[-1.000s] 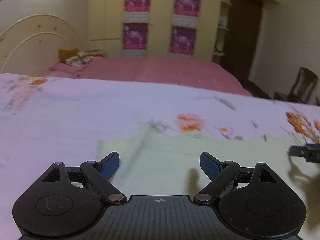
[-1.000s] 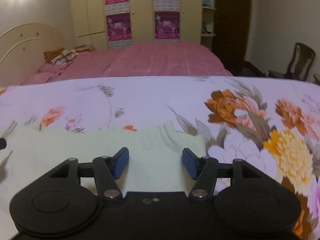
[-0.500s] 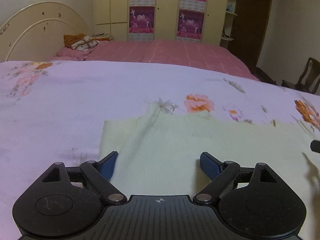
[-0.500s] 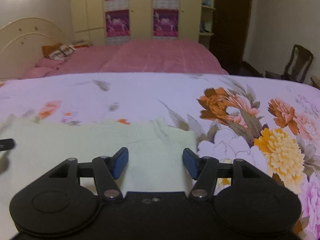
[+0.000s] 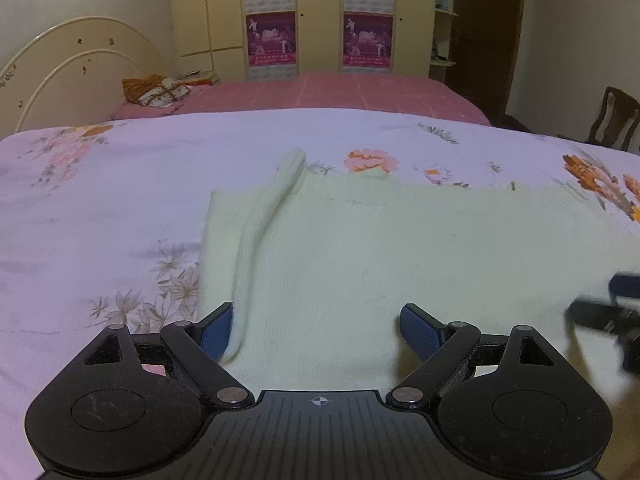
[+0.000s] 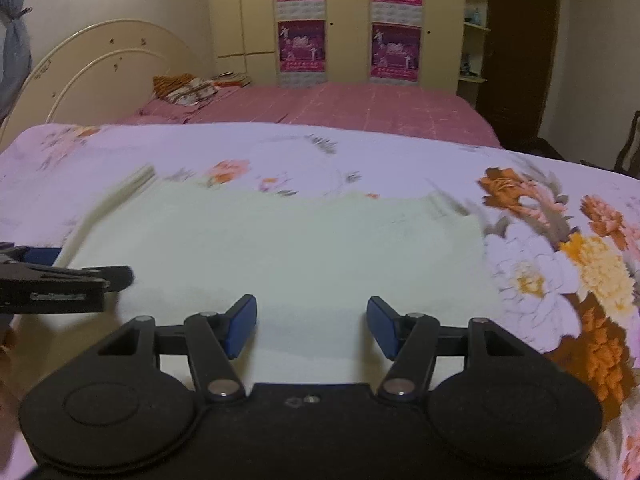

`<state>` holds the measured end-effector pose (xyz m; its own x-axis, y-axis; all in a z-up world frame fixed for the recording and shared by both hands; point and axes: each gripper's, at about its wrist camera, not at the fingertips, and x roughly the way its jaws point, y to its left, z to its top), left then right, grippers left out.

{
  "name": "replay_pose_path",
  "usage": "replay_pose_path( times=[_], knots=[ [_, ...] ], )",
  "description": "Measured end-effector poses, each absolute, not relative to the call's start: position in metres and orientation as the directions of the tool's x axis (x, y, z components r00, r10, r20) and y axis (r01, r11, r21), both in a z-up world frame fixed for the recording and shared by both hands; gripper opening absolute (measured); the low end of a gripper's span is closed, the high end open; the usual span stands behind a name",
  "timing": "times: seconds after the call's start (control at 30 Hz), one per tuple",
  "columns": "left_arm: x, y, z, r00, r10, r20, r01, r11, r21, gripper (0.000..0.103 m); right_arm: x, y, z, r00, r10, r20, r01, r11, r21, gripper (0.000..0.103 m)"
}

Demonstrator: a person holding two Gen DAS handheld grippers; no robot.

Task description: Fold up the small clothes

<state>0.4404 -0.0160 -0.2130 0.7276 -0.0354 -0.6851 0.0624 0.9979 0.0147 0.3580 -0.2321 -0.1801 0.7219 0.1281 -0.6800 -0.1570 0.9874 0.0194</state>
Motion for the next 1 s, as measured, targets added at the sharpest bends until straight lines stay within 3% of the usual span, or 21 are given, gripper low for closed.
replay_pose_path(
  times=[0.1, 0.7, 1.0],
  knots=[
    [0.437, -0.015, -0.208, 0.72, -0.029, -0.694, 0.046, 0.999, 0.006, 0.087, 0.363, -0.226, -0.189, 0.689, 0.102, -0.718, -0.147, 0.989, 0.0, 0.06],
    [0.373, 0.003, -0.206, 0.673, -0.037, -0.738, 0.028, 0.999, -0.025, 0.088, 0.313, -0.214, -0.188, 0.662, 0.187, -0.726, -0.209, 0.976, 0.06, 0.06],
    [0.341, 0.017, -0.214, 0.639, -0.073, -0.766, -0.022, 0.993, -0.114, 0.088, 0.298, -0.214, -0.189, 0.658, 0.189, -0.729, -0.213, 0.975, 0.061, 0.061]
  ],
)
